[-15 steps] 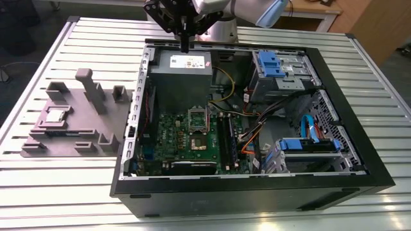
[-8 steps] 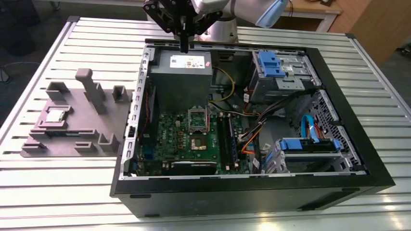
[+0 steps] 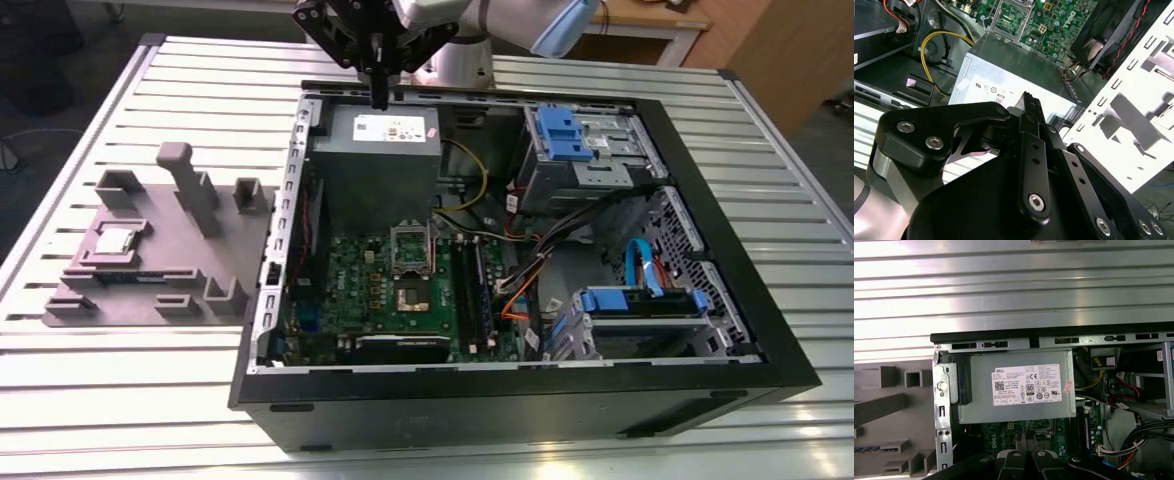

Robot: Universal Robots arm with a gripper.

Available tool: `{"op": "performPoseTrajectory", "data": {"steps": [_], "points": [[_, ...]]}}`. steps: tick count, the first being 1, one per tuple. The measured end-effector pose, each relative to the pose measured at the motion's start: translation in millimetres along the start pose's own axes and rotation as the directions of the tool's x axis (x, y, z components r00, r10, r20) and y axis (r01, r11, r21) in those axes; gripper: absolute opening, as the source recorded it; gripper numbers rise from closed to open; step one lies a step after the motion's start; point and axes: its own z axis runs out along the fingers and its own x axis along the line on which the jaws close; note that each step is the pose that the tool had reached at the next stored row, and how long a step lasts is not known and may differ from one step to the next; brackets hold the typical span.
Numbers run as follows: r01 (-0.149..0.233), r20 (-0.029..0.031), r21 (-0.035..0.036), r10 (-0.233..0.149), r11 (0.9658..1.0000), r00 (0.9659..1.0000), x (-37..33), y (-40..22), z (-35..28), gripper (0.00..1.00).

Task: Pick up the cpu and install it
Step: 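Reach for the cpu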

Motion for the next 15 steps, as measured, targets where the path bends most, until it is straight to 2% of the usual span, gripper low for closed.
{"op": "performPoseTrajectory", "data": {"steps": [15], "points": [[0.000,0.0000,0.0000,0.000,1.0000,1.0000,2.4,-0.2,-0.1,0.10]]}}
